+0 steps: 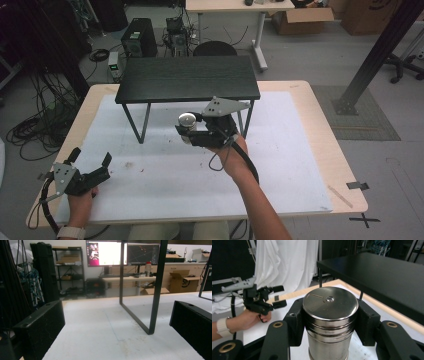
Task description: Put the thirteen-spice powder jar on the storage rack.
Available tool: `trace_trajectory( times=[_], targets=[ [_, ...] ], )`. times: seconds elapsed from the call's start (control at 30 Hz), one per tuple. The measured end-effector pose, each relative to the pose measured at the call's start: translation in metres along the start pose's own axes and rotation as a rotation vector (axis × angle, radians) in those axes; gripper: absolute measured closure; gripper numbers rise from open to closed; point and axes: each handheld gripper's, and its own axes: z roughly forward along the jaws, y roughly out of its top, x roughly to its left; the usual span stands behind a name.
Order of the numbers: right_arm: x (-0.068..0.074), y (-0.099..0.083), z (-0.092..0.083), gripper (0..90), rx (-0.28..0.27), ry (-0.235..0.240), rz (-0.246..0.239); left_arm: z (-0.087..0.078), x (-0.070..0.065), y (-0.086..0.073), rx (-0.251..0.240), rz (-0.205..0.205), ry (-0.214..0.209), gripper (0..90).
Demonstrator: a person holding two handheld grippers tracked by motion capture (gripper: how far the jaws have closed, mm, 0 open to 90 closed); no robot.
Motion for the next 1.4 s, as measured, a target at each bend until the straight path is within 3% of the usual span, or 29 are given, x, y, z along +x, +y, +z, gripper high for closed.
trace_trajectory(
  times=[0.4,0.67,0.93,1.4],
  targets=[
    [-0.007,0.034,0.000,48.8,-0.017,0.021,-0.016,0.000,0.000,0.000,0.001,0.000,0.001,0.3],
    [-0.014,0.053,0.001,48.8,-0.033,0.010,-0.036,0.000,0.000,0.000,0.002,0.001,0.000,0.2],
    [-0.027,0.067,0.004,48.7,-0.063,-0.029,-0.033,0.000,0.000,0.000,0.004,0.000,0.000,0.2],
    [-0.057,0.077,0.019,48.8,-0.099,-0.128,0.015,0.000,0.000,0.000,0.002,0.000,0.001,0.2]
  ],
)
